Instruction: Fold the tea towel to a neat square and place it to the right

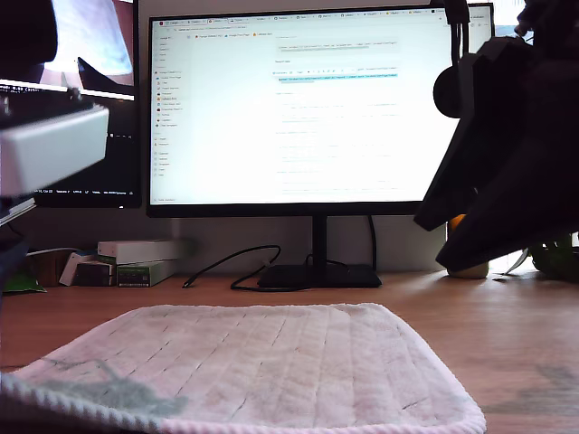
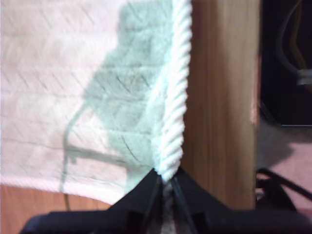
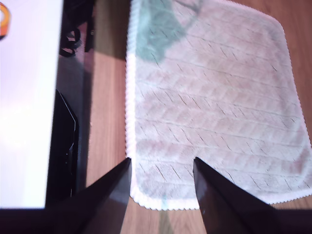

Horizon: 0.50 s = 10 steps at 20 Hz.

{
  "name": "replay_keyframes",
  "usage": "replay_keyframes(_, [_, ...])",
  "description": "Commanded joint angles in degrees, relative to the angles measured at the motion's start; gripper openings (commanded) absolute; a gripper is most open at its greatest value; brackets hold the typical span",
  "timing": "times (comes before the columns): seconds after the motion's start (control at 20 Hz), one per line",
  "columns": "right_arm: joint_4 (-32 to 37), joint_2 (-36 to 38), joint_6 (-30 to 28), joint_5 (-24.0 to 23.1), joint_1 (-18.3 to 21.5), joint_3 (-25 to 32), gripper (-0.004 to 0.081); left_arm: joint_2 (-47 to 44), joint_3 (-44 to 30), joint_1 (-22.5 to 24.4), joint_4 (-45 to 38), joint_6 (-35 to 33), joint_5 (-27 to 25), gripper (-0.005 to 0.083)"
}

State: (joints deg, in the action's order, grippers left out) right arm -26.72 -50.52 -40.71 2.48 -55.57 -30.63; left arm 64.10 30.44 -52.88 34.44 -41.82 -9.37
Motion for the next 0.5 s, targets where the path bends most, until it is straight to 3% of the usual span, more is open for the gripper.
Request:
replay_keyframes(0.0, [0.59,-0.87,0.26,0.26,-0.55,0.63,0.0381,-0.81,2.6,-0.28,0.81,0.35,2.25,-0.0024])
replay_keyframes(0.1, [2.82,-2.86,1.66,0.28,-0.79,0.63,0.0427,-0.81,4.02,-0.26,0.7,1.4,3.93,-0.0024])
replay_keyframes(0.45, [8.28,-14.05,5.4,0.55,-3.85,0.63,0.0429,-0.81,7.23,0.66,0.59,1.51,5.7,-0.0024])
